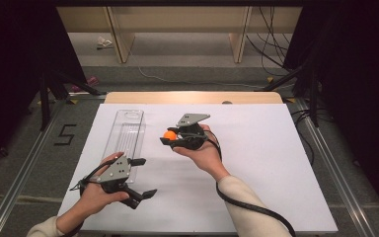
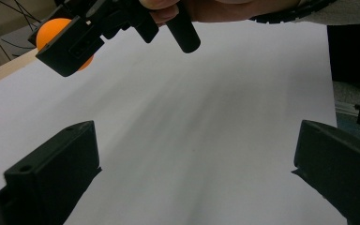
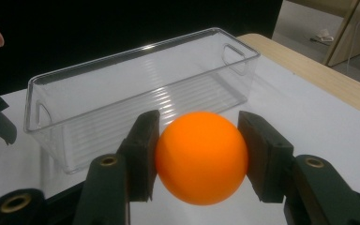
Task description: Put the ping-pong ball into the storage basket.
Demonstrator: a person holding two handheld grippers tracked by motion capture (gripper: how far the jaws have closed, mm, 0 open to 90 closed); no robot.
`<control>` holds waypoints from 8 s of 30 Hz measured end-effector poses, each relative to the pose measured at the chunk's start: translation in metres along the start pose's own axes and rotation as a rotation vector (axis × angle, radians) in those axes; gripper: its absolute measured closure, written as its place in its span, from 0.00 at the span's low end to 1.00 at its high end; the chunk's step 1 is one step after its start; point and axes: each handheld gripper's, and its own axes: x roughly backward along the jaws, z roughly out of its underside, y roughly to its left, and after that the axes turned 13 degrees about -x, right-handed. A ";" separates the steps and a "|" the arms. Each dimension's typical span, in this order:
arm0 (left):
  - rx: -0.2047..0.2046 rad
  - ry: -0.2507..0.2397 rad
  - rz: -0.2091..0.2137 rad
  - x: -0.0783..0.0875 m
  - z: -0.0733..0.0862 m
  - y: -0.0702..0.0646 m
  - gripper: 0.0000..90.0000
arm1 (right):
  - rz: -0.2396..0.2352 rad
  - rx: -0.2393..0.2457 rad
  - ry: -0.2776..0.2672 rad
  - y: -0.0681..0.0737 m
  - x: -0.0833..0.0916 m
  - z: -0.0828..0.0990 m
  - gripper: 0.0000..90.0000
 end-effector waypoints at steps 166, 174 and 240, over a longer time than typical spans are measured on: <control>-0.019 0.007 0.014 -0.001 -0.001 -0.002 0.00 | -0.055 0.040 0.069 0.025 -0.096 -0.050 0.57; -0.020 0.007 0.015 -0.001 -0.002 -0.002 0.00 | -0.058 0.042 0.072 0.027 -0.099 -0.051 0.57; -0.023 0.009 0.018 -0.001 -0.002 -0.003 0.00 | -0.086 0.069 0.117 0.039 -0.130 -0.058 0.57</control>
